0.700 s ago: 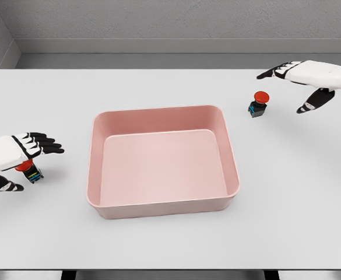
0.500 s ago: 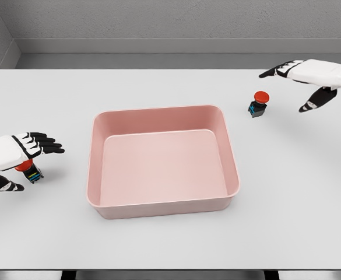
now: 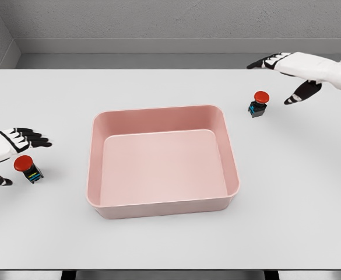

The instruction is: Put the industrial switch in the basket with both arms

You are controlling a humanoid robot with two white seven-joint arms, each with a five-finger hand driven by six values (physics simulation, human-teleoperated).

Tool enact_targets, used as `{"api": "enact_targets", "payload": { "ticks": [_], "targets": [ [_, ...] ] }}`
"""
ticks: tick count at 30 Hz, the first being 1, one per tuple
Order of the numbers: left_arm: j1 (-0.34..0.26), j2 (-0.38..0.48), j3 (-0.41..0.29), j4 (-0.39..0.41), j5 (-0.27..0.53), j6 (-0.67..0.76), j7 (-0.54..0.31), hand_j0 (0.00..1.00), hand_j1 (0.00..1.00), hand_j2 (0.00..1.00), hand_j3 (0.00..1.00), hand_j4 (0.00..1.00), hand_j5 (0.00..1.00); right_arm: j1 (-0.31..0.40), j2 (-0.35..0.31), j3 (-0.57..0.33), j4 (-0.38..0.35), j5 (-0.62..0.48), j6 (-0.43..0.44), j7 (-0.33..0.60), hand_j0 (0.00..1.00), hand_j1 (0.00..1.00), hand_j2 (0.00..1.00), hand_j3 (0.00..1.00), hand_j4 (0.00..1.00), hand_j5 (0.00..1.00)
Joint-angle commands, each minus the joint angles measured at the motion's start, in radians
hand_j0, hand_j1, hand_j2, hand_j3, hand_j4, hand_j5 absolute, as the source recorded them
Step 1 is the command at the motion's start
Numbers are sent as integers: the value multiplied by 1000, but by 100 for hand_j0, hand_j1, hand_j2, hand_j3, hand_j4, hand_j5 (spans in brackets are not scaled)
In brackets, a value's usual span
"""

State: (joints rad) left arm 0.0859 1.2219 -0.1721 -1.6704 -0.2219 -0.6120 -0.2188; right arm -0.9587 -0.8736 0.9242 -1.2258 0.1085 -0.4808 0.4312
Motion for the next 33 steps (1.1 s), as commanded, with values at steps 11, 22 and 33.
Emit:
{"api": "enact_targets", "payload": {
  "ticks": [11,22,33],
  "targets": [
    [-11,-78,-9,21,-45,1,-1,100,100,100,100,100,100,-17,99,7,98,5,25,130,100,100,100,100,100,100],
    [-12,-79,-7,34,-51,1,1,100,100,100,100,100,100,-20,182,15,218,43,22,133,100,100,100,100,100,100],
    [-37,-125,-12,74,-82,1,6,100,100,100,100,100,100,-44,228,53,338,43,22,135,100,100,100,100,100,100]
  ]
}}
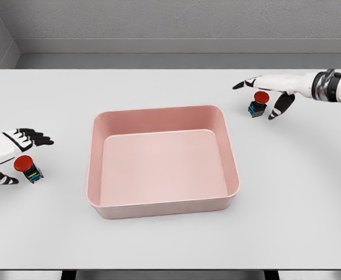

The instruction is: Put the industrial switch in the basket with both arms

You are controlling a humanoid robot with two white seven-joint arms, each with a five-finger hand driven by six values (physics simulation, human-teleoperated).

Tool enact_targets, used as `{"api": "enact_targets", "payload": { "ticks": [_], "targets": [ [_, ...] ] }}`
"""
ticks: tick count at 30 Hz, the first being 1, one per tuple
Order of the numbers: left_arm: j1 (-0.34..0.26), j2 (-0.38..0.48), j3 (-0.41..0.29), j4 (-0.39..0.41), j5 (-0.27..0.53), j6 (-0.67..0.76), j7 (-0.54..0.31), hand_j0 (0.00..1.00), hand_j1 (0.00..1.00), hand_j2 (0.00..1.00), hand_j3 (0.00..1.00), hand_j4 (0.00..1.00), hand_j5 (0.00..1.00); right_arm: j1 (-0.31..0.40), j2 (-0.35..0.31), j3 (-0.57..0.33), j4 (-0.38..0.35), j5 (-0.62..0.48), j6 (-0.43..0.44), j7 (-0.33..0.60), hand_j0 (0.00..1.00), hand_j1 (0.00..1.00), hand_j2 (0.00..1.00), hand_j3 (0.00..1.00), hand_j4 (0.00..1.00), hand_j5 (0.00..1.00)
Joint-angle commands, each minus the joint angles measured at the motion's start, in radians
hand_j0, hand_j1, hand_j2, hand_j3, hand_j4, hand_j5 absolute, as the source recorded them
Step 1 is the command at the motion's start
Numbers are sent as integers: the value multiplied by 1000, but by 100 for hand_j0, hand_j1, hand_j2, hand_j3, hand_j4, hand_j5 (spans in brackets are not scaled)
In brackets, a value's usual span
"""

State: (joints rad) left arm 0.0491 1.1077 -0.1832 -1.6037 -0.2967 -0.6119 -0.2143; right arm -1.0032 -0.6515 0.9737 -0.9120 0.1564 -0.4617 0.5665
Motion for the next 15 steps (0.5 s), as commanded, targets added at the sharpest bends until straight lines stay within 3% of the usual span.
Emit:
{"api": "enact_targets", "payload": {
  "ticks": [1,5,15],
  "targets": [
    [0,-22,-1,10,-12,1,1,100,100,100,100,100,100,0,13,3,33,-5,3,0,100,100,100,100,100,100],
    [0,-40,-2,13,-19,1,1,100,100,100,100,100,100,-15,52,16,96,-3,0,-2,100,100,100,100,100,100],
    [-2,-52,-4,51,-36,1,3,100,100,100,100,100,100,-34,67,37,133,2,1,-8,100,100,100,100,100,100]
  ]
}}
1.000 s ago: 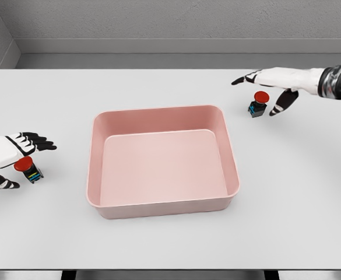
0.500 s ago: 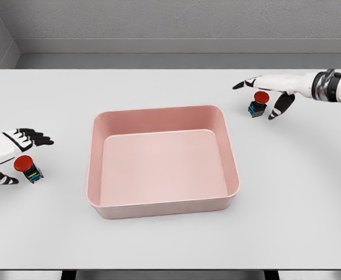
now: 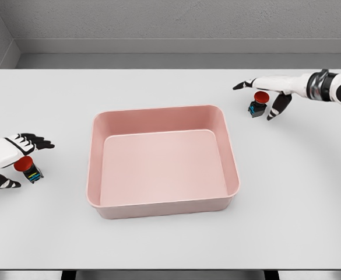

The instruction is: Put the industrial switch in the basket with both arms

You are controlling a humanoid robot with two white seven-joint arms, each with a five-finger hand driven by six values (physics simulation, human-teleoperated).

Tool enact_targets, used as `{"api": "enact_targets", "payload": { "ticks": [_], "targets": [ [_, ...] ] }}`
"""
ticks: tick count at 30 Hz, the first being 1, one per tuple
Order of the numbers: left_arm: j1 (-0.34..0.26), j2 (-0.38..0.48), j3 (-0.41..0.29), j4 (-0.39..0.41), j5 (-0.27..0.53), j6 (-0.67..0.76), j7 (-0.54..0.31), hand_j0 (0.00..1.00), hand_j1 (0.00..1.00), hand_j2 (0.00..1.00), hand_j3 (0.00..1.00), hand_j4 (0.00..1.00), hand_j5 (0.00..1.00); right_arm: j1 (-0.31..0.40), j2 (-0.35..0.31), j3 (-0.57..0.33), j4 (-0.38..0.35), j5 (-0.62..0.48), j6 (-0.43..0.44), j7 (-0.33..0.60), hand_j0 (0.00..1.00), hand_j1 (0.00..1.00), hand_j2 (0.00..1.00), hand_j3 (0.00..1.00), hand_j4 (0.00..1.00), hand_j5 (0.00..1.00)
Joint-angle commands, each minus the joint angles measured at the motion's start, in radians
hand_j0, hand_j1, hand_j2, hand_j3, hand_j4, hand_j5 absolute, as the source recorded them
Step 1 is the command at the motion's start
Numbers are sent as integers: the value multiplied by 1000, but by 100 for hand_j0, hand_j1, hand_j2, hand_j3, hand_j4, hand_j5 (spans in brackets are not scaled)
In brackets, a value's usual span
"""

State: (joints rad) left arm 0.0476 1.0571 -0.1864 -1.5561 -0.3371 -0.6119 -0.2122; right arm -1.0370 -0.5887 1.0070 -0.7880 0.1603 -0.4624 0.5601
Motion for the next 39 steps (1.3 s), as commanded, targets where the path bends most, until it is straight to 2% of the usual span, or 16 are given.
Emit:
{"api": "enact_targets", "payload": {
  "ticks": [1,13,16,18,20,21,24,26,27,32,38,39],
  "targets": [
    [0,-5,-1,11,1,1,1,100,100,100,100,100,100,0,4,4,9,-1,4,-2,100,100,100,100,100,100],
    [-9,-28,-8,19,-13,1,1,100,100,100,100,100,100,-25,38,13,79,1,2,-2,94,94,94,94,94,94],
    [-20,-28,-16,27,-13,1,1,83,83,83,83,83,83,-29,41,15,81,1,2,-2,90,90,90,90,90,90],
    [-20,-28,-16,28,-11,1,1,66,66,66,66,66,66,-29,41,15,81,1,1,-2,86,86,86,86,86,86],
    [-20,-28,-18,28,-14,1,1,60,60,60,60,60,60,-29,41,25,82,1,1,0,83,83,83,83,83,83],
    [-20,-28,-25,28,-14,1,1,60,60,60,60,60,60,-29,41,27,82,1,1,0,82,82,82,82,82,82],
    [-18,-23,-28,28,-14,1,1,49,49,49,49,49,49,-29,40,27,84,1,-1,0,80,80,80,80,80,80],
    [-18,-23,-28,27,-13,1,2,48,48,48,48,48,48,-29,40,27,85,1,-1,0,78,78,78,78,78,78],
    [-18,-22,-28,27,-11,1,1,44,44,44,44,44,44,-29,40,27,90,1,-1,0,77,77,77,77,77,77],
    [-18,-17,-27,10,-7,1,2,40,40,40,40,40,40,-29,40,27,113,1,-5,0,74,74,74,74,74,74],
    [-23,-15,-21,-58,0,1,2,35,35,35,35,35,35,-31,41,25,113,1,-5,0,69,69,69,69,69,69],
    [-23,-15,-19,-64,0,1,2,35,35,35,35,35,35,-31,41,25,113,1,-5,0,66,66,66,66,66,66]
  ]
}}
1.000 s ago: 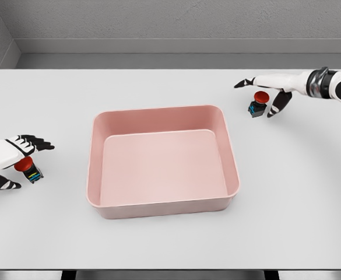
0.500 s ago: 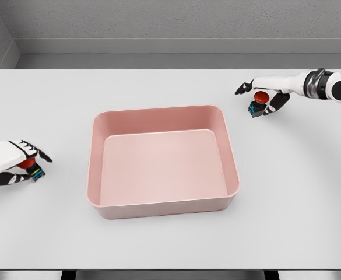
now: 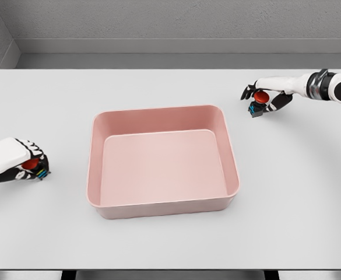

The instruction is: Put the industrial switch in the basket with both arms

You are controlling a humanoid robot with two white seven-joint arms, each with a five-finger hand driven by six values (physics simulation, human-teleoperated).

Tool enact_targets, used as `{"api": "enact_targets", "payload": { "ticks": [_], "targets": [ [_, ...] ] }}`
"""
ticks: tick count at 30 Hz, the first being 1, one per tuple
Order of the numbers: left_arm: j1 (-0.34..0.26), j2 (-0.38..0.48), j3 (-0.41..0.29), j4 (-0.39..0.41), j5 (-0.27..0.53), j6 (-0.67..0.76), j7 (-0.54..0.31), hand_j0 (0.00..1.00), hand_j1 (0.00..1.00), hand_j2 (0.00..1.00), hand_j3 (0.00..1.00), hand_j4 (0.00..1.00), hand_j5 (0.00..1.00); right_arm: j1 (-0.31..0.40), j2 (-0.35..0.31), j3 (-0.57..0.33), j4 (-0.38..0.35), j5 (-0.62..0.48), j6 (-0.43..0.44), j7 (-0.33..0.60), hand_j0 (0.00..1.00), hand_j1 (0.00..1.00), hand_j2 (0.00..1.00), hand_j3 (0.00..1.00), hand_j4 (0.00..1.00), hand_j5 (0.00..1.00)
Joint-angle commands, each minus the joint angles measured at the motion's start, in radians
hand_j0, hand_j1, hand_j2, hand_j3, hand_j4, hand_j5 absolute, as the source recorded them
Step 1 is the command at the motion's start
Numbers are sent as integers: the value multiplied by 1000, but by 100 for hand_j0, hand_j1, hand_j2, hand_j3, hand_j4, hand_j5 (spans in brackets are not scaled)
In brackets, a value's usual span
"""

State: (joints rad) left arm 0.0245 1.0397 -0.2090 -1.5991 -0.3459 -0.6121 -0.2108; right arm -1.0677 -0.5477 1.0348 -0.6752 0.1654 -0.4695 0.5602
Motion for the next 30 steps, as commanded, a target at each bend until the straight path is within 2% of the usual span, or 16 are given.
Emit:
{"api": "enact_targets", "payload": {
  "ticks": [1,7,10,16,25,30],
  "targets": [
    [0,2,3,-33,8,1,1,35,35,35,35,35,35,0,0,-2,0,-4,2,0,64,64,64,64,64,64],
    [-15,3,5,-76,11,1,1,34,34,34,34,34,34,0,8,-1,-1,-4,2,0,61,61,61,61,61,61],
    [-49,2,5,-117,13,1,1,34,34,34,34,34,34,0,8,-2,-1,-4,2,-2,59,59,59,59,59,59],
    [-72,-9,8,-163,16,1,1,34,34,34,34,34,34,0,6,-9,-7,-4,-14,4,56,56,56,56,56,56],
    [-172,-24,-4,-165,38,1,1,34,34,34,34,34,34,-23,-5,-13,-14,-6,-57,9,55,55,55,55,55,55],
    [-181,-50,-7,-165,39,1,1,34,34,34,34,34,34,-35,-6,-13,-17,-6,-78,20,53,53,53,53,53,53]
  ]
}}
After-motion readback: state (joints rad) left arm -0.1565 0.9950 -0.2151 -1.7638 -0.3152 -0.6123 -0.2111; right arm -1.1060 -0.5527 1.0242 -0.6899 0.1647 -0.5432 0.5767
